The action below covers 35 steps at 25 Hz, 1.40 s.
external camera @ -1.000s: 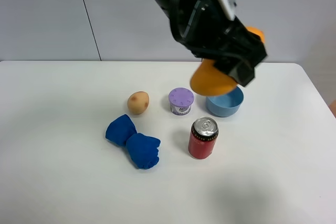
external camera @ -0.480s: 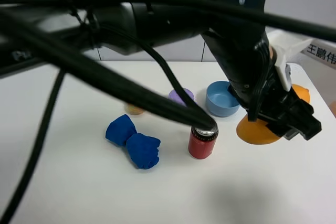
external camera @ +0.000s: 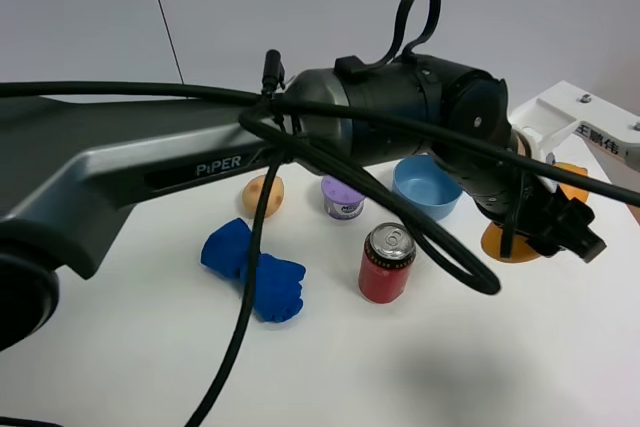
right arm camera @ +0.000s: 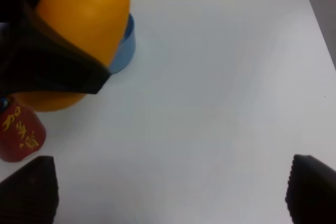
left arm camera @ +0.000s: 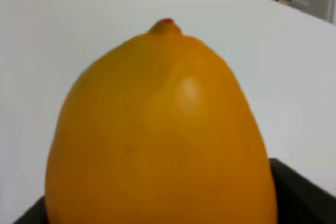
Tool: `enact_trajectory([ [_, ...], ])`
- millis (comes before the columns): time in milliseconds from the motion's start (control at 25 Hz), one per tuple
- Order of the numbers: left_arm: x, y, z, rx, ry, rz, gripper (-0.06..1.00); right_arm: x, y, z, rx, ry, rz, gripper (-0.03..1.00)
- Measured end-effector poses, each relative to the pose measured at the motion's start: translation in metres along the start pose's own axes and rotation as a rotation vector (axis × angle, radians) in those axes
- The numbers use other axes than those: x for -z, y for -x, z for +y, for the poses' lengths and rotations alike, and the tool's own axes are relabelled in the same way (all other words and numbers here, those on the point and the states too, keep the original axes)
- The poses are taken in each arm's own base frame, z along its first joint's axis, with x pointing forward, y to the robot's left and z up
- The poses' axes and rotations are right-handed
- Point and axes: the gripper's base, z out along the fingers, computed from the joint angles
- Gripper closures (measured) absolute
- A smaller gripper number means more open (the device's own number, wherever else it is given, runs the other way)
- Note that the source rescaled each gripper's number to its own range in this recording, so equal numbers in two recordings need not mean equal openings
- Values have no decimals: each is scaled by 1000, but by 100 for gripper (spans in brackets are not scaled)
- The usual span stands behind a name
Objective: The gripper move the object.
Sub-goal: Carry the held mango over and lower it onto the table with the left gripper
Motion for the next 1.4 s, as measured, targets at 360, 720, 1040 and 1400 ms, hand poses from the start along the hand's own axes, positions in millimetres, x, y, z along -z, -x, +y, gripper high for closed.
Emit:
enact_trajectory([
  [360,-37,-17,22,28,43,-36,93,0,0,0,0,0,0,-3],
  [720,-65,-45,53,84,81,46,93,0,0,0,0,0,0,-3],
  [1040,-88,-69,57,87,82,110,93,0,0,0,0,0,0,-3],
  [1400,-90,-71,59,-1,80,119,93,0,0,0,0,0,0,-3],
])
